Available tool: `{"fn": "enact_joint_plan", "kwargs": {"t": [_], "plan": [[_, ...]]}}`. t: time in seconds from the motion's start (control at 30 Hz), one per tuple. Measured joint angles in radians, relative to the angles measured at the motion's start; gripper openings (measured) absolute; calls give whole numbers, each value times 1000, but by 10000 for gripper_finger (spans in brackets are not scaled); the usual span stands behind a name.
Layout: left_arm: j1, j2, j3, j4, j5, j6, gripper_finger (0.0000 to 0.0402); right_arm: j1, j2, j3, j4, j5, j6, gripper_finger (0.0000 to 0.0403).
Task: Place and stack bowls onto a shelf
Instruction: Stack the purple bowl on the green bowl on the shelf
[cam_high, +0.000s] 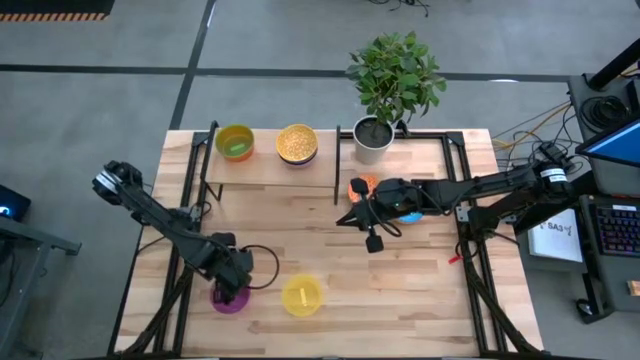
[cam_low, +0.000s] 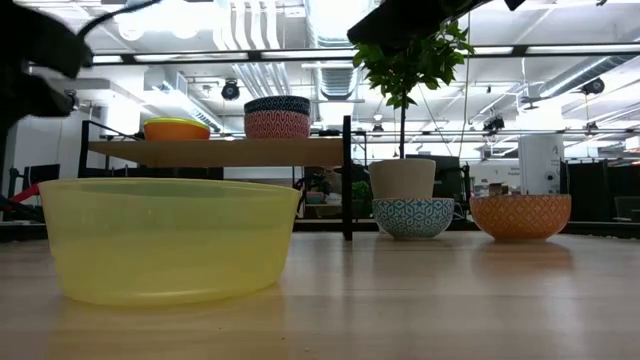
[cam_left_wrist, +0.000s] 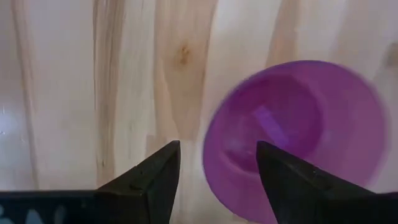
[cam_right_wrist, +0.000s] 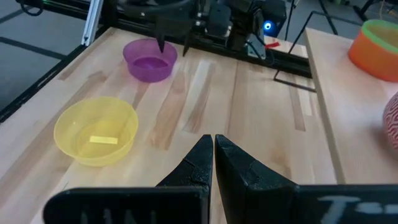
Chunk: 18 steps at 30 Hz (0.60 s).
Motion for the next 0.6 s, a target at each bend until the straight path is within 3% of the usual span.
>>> {"fn": "enact_joint_plan", "kwargs": {"t": [0.27, 0.4, 0.53, 0.6], "plan": [[0, 56, -102, 148, 3, 6, 157, 0, 1, -5, -5, 0, 5, 9], [0, 80, -110, 163, 19, 1, 105, 0, 1, -2, -4, 0, 2, 9], [0, 79, -108, 164, 59, -2, 25, 0, 1, 4, -1, 0, -17, 9], [0, 63, -96, 163, 75, -5, 9, 0, 1, 5, -1, 0, -28, 9]]}}
